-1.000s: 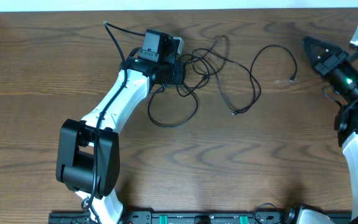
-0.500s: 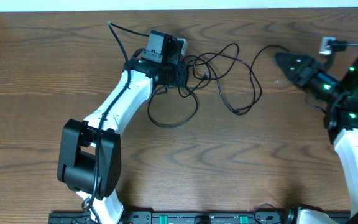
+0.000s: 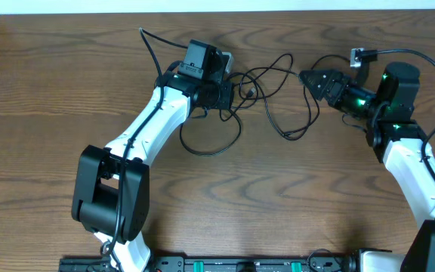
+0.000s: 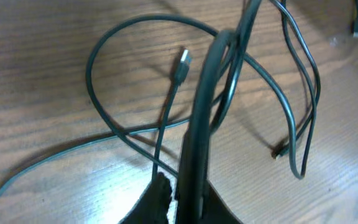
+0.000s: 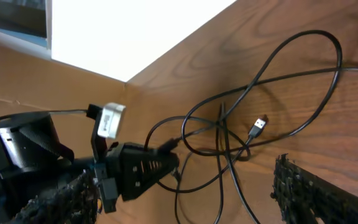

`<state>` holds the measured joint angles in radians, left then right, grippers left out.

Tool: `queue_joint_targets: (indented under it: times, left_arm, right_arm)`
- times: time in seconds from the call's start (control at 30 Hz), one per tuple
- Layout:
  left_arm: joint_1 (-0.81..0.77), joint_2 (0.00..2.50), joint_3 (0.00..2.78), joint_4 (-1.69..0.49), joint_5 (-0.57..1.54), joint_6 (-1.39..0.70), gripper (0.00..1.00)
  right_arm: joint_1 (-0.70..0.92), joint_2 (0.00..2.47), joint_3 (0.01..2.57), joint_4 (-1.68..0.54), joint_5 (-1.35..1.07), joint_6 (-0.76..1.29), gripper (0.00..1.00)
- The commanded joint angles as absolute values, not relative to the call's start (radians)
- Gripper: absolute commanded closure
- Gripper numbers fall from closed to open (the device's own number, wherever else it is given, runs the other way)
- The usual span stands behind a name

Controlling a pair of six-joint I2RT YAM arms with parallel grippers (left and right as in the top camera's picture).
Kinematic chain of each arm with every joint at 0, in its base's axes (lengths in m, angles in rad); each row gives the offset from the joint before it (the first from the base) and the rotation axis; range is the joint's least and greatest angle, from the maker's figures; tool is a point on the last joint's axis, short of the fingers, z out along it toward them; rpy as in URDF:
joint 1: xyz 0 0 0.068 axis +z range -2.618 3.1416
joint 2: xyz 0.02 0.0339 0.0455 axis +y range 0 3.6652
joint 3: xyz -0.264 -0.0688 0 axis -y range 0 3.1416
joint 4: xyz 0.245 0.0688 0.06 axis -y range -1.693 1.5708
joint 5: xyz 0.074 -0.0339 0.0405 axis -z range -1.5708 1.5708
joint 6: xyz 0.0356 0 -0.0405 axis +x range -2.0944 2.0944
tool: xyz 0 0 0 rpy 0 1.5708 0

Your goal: Untangle cables

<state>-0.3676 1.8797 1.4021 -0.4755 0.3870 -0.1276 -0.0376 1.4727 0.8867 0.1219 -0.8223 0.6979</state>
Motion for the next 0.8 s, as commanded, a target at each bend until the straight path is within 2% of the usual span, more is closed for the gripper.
queue_joint_targets:
  times: [0.0, 0.07, 0.1, 0.13, 0.5, 0.77]
  left_arm:
    - [-0.366, 1.887, 1.411, -0.487, 0.384, -0.12, 0.73]
    - [-0.366, 1.887, 1.411, -0.487, 0.384, -0.12, 0.71]
    - [-0.366, 1.887, 1.411, -0.487, 0.384, -0.12, 0.76]
    - [-0.366, 1.887, 1.411, -0.487, 0.384, -0.12, 0.92]
    - [-0.365, 1.887, 1.411, -0.497, 0.369, -0.079, 0.92]
    - [-0.369, 1.824, 1.411, -0.568, 0.419, -0.006, 0.93]
  right_arm:
    - [-0.032, 1.473, 0.894, 0.131, -0.809, 0.675, 0.12]
    - [-0.032, 1.473, 0.894, 0.131, -0.809, 0.675, 0.12]
    - [-0.032, 1.473, 0.894, 0.13, -0.809, 0.675, 0.12]
    - [-0.032, 1.473, 0.894, 0.131, -0.809, 0.675, 0.12]
    - [-0.022, 1.473, 0.894, 0.105, -0.739, 0.669, 0.16]
    - [0.053, 1.533, 0.894, 0.088, -0.582, 0.713, 0.12]
